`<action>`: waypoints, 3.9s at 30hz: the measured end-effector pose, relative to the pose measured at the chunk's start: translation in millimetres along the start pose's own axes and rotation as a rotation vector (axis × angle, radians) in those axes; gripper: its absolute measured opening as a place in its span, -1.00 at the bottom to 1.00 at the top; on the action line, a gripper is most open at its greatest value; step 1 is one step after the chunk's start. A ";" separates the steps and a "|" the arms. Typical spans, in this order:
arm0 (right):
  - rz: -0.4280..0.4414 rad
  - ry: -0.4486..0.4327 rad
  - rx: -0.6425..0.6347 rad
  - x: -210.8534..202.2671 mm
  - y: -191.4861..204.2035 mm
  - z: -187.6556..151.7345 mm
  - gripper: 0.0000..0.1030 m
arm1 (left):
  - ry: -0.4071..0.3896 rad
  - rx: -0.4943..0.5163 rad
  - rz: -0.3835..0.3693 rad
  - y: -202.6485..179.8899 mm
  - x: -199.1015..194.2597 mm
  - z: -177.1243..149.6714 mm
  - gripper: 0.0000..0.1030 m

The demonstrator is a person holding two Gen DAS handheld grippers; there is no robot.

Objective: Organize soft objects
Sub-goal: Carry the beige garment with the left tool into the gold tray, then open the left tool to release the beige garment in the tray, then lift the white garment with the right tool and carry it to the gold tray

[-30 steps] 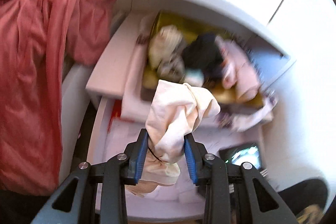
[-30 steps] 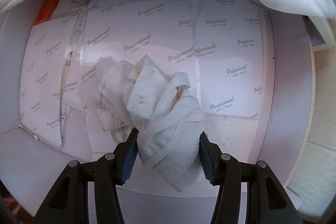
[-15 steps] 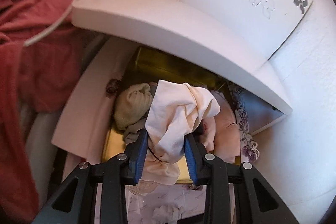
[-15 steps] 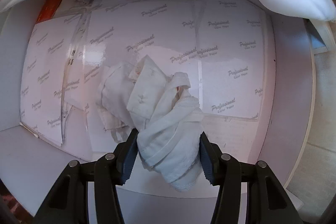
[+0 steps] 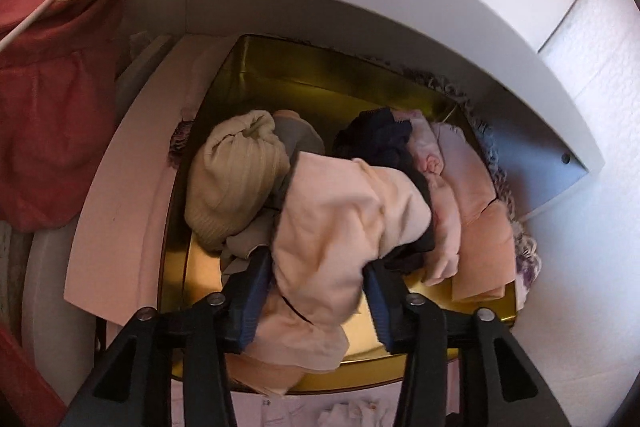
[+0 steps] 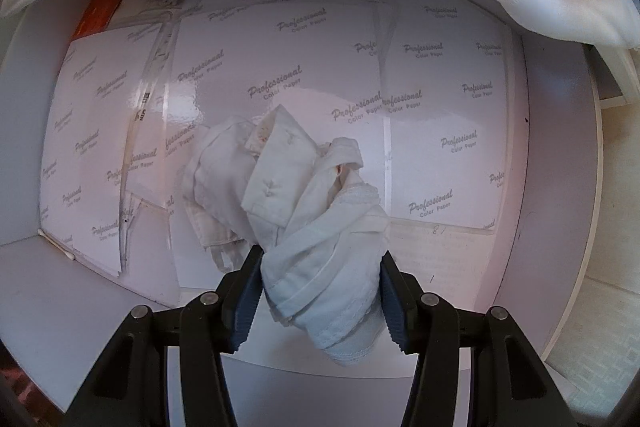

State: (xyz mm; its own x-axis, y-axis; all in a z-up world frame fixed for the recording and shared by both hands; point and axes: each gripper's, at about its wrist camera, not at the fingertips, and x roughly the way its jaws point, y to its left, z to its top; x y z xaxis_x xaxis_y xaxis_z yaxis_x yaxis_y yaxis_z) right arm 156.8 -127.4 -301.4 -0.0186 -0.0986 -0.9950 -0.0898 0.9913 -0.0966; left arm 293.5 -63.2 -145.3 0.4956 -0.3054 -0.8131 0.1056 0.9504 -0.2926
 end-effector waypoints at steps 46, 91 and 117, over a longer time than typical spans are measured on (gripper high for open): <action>-0.015 -0.003 -0.020 -2.3 7.3 -1.2 0.08 | -0.134 0.075 0.130 -7.2 -65.5 -39.0 -0.03; 0.069 -0.049 0.080 -17.7 -31.8 -7.4 -0.07 | 0.306 0.113 0.244 22.1 -14.8 -180.4 -0.03; 0.192 -0.341 0.137 -152.3 -81.3 -25.6 -0.10 | 0.369 0.071 0.211 28.7 -2.3 -182.0 -0.02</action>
State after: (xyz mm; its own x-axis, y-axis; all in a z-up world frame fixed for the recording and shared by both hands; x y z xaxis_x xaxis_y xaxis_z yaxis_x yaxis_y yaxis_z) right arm 141.5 -195.2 -141.4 0.3114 0.1010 -0.9449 0.0168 0.9936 0.1117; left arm 138.5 -46.0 -243.4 0.1728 -0.0927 -0.9806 0.1004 0.9920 -0.0761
